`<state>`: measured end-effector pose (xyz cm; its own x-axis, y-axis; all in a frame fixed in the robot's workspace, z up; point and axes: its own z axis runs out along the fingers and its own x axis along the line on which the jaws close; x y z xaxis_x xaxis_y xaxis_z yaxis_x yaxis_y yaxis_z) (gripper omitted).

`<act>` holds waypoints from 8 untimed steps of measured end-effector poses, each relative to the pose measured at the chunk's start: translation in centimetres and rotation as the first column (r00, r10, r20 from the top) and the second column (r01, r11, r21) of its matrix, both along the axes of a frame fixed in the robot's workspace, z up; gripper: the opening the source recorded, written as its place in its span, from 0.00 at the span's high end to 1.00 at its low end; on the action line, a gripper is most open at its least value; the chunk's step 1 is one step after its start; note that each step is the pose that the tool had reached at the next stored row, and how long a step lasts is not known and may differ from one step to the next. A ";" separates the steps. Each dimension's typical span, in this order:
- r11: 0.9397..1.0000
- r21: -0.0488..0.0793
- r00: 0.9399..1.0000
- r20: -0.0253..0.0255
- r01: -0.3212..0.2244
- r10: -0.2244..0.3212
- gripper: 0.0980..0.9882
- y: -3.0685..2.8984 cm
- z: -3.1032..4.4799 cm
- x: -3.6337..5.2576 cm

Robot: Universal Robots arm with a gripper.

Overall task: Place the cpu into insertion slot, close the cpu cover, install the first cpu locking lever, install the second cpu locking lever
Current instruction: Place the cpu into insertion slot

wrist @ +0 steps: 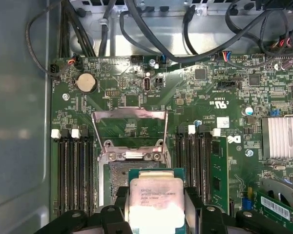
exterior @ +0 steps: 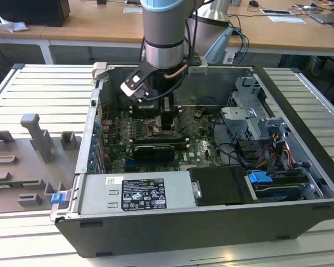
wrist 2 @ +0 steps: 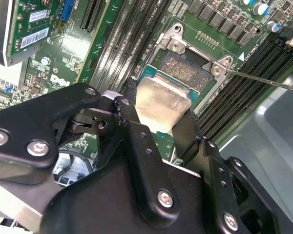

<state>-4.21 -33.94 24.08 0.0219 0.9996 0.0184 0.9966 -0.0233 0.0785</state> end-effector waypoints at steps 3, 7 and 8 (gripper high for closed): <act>1.000 0.000 1.000 0.000 0.000 0.000 0.51 0.11 -0.17 -0.11; 1.000 0.000 1.000 0.000 0.000 0.000 0.51 0.22 -0.37 -0.24; 1.000 0.000 1.000 0.000 0.000 0.000 0.51 0.23 -0.38 -0.25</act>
